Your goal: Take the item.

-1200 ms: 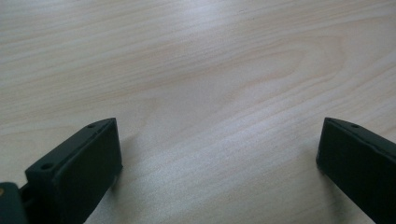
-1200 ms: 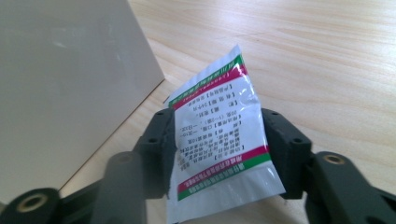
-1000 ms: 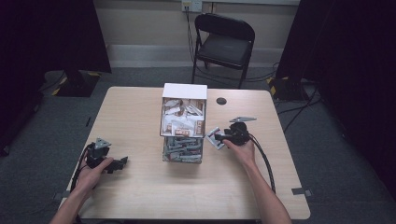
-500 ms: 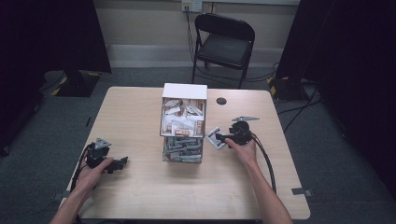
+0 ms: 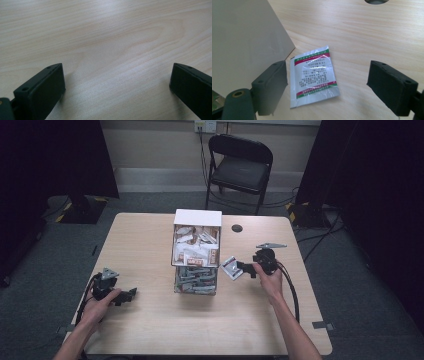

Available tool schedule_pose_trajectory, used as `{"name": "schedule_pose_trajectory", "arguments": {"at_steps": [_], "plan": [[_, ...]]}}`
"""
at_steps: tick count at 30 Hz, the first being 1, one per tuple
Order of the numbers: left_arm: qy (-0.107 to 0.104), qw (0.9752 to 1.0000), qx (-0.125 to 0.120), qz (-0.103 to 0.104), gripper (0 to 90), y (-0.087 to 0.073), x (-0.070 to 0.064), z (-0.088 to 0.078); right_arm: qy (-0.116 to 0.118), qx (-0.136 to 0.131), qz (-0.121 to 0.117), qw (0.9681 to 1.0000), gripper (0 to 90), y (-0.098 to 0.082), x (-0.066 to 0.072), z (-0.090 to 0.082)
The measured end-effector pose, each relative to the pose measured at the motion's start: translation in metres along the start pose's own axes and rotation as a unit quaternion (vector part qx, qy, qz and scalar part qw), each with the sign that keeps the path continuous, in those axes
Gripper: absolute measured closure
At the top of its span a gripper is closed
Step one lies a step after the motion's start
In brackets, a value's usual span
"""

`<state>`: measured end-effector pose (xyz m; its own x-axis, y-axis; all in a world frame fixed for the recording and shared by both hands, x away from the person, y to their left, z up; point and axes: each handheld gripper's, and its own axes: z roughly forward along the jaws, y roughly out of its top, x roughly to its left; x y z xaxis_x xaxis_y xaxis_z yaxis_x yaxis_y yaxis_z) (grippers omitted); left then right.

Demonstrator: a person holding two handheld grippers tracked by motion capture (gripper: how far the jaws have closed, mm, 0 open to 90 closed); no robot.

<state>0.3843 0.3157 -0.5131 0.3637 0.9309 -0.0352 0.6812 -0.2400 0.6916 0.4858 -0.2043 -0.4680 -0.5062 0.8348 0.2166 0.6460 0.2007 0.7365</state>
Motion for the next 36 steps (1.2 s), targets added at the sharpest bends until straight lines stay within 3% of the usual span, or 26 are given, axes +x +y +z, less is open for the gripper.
{"name": "schedule_pose_trajectory", "arguments": {"at_steps": [17,24,28,36], "plan": [[0.000,1.0000,0.001,0.000,0.0,0.000,0.000,0.000,-0.035,-0.030,-0.015,0.9988,17.1,-0.005,0.011,-0.053],[0.000,1.0000,0.000,0.000,0.0,0.000,0.000,0.000,-0.061,-0.012,-0.019,0.9979,16.8,-0.021,0.011,-0.069],[0.000,1.0000,0.000,0.000,0.0,0.000,0.000,0.000,-0.068,-0.014,-0.009,0.9975,17.8,-0.028,0.009,-0.078],[0.001,1.0000,-0.001,-0.002,0.0,0.000,-0.001,0.000,-0.087,-0.012,-0.011,0.9961,17.9,-0.047,0.007,-0.101]]}}
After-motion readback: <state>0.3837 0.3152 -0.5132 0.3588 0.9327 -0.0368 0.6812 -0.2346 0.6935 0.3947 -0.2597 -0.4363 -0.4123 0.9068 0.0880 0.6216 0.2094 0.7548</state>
